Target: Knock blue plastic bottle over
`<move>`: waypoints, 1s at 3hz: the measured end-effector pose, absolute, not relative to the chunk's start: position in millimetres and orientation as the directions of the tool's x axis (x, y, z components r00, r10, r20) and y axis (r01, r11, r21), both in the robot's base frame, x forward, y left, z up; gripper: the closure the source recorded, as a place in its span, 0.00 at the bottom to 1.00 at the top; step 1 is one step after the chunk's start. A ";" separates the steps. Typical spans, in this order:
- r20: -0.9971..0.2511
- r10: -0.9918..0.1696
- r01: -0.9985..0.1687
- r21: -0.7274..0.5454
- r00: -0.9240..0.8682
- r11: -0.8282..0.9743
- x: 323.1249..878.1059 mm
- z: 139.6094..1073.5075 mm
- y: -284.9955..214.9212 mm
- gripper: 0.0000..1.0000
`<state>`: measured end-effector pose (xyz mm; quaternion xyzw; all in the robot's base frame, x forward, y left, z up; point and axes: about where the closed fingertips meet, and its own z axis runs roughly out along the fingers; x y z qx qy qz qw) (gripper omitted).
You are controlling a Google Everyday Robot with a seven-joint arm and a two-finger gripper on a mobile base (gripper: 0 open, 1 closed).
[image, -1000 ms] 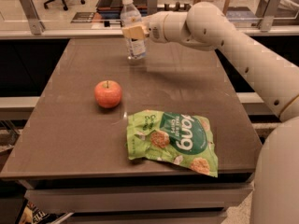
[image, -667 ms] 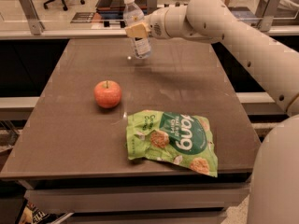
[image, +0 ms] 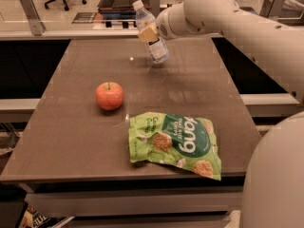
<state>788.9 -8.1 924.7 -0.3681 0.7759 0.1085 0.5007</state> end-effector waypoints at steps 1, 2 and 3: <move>-0.792 -0.546 -0.636 -0.277 -0.274 0.721 785.6 925.3 -22.3 1.00; -0.725 -0.618 -0.613 -0.348 -0.304 0.710 780.7 930.4 -29.6 1.00; -0.654 -0.683 -0.637 -0.382 -0.325 0.670 777.2 926.9 -25.8 1.00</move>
Offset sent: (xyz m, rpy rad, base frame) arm -0.0153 -0.0336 0.0158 -0.3756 0.0358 -0.1518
